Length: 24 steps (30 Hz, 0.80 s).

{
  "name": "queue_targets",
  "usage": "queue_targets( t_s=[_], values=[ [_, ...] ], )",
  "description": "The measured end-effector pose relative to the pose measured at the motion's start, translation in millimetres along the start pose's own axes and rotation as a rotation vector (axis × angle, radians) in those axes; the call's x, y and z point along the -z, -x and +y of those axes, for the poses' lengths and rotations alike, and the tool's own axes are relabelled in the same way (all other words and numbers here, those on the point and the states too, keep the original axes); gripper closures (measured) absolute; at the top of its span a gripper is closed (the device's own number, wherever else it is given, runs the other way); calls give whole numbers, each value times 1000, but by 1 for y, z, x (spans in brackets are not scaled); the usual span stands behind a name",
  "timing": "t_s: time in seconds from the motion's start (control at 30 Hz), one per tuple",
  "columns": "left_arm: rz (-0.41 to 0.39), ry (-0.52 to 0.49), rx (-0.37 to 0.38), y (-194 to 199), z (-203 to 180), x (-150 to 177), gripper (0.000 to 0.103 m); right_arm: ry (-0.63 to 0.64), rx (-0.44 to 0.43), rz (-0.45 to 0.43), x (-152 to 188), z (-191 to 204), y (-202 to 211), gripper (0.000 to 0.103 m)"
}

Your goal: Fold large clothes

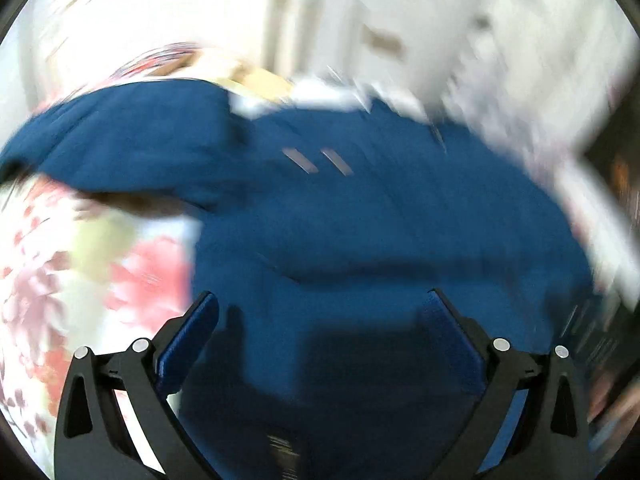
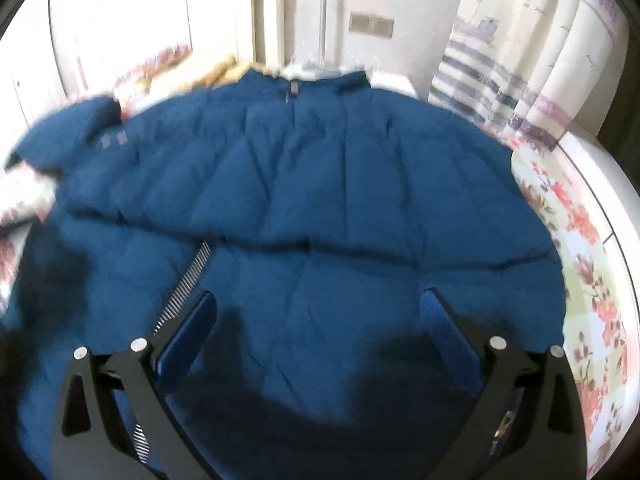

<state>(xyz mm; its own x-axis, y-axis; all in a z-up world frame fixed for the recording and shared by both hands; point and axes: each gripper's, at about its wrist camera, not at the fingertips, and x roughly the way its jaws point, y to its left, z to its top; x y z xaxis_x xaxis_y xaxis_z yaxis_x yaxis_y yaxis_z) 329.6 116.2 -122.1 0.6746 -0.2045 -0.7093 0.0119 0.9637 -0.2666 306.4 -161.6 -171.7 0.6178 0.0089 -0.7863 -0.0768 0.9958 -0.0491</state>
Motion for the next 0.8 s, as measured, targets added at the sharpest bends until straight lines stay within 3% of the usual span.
queue_targets(
  t_s=[0.13,0.23,0.33,0.47,0.57,0.6,0.67,0.73,0.8],
  values=[
    [-182,419,78,32,119,-37,5,-17,-16,-4,3,-2,-7,2],
    [-261,733,126,37,213,-50,5,-10,-7,-7,4,0,-8,2],
    [-302,892,163,30,272,-64,5,-12,-9,-7,5,0,-8,2],
    [-345,936,173,13,308,-93,7,-12,-10,-7,5,-1,-7,2],
    [-316,971,237,-8,319,-107,79,-12,-9,-7,5,-1,-7,2],
    [-307,976,215,-9,319,-109,94,-13,-11,-8,5,-1,-7,2],
    [-344,887,110,0,296,-121,96,-18,-15,-13,5,-1,-7,2],
    [-405,765,84,15,256,-133,96,-35,-28,-29,6,-4,-5,3],
    [-443,579,68,30,195,-147,96,-85,-46,-66,7,-11,2,3]
  ],
)
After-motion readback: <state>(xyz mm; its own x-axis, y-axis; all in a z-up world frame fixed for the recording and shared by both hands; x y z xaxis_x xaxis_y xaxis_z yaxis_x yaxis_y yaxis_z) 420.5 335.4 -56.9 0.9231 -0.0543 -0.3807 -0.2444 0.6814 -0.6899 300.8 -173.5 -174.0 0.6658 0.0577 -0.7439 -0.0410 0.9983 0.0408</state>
